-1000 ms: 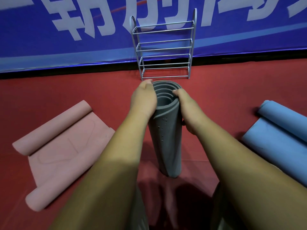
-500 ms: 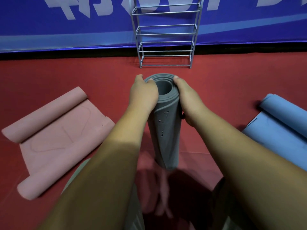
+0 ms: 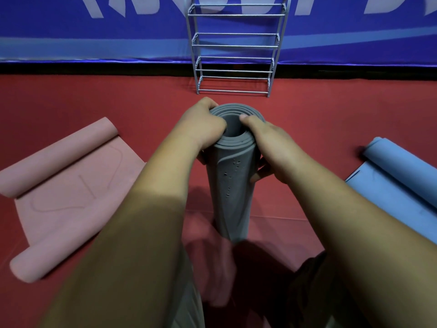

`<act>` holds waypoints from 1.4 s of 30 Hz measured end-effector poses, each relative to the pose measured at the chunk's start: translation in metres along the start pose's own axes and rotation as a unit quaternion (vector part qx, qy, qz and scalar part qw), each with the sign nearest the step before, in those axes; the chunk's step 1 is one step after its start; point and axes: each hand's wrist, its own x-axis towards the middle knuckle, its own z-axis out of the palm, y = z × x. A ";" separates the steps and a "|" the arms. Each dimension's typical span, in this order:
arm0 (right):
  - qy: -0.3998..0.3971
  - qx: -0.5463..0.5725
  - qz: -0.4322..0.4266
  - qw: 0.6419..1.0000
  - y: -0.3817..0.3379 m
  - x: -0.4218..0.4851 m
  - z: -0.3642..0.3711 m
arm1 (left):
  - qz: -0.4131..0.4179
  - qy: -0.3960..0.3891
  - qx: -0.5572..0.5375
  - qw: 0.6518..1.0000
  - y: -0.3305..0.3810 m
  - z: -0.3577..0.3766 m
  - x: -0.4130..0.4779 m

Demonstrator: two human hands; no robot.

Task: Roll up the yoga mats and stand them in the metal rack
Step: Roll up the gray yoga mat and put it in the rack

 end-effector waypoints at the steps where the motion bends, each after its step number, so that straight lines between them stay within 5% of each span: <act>1: -0.003 -0.005 -0.007 1.000 -0.001 -0.001 -0.002 | 0.004 0.001 -0.006 1.000 0.000 -0.001 -0.001; 15: -0.010 -0.011 -0.048 0.999 -0.009 0.009 -0.004 | 0.023 0.012 -0.012 1.000 -0.009 -0.003 0.012; 19: -0.103 0.035 -0.073 0.991 -0.002 0.015 -0.011 | 0.013 0.025 -0.017 0.999 -0.012 -0.008 0.017; 23: -0.194 -0.059 -0.117 0.972 0.008 0.018 -0.018 | 0.005 0.024 -0.032 0.999 -0.014 -0.012 0.022; 27: -0.131 -0.172 -0.139 0.966 0.015 0.021 -0.019 | 0.012 0.022 -0.040 0.999 -0.013 -0.009 0.024; 34: -0.064 -0.278 -0.305 0.909 0.017 0.027 -0.014 | 0.004 0.018 -0.044 0.999 -0.015 -0.010 0.028; 42: 0.006 -0.311 -0.303 0.901 0.010 0.034 -0.017 | -0.019 -0.034 -0.142 0.989 -0.024 -0.017 0.024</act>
